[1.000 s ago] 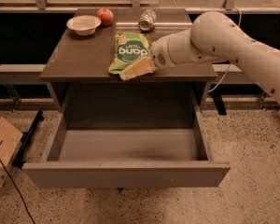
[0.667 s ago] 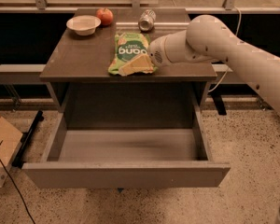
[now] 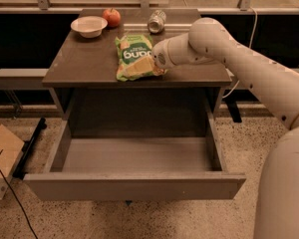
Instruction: Place green rice chip bag into top drawer
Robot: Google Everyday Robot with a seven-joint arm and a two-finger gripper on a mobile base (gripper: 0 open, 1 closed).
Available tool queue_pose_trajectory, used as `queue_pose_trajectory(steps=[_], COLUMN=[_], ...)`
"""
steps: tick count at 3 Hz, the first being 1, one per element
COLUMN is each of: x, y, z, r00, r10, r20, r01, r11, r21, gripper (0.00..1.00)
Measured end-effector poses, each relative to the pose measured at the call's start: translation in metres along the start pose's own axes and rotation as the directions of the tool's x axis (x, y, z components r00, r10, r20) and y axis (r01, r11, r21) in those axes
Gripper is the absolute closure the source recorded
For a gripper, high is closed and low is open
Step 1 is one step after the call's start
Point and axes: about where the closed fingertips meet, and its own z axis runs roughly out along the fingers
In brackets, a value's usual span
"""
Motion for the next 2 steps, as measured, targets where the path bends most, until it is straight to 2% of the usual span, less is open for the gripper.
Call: queue_pose_trajectory(steps=[1, 2], x=[-0.0005, -0.0056], y=[-0.0017, 0.0012], z=[0.009, 0.0018], r00=[1.0, 0.999], r10=[0.0, -0.03], r20=[-0.004, -0.019], r01=[0.0, 0.03], r11=[0.9999, 0.9995], r21=[-0.011, -0.009], gripper=[0.39, 0.62])
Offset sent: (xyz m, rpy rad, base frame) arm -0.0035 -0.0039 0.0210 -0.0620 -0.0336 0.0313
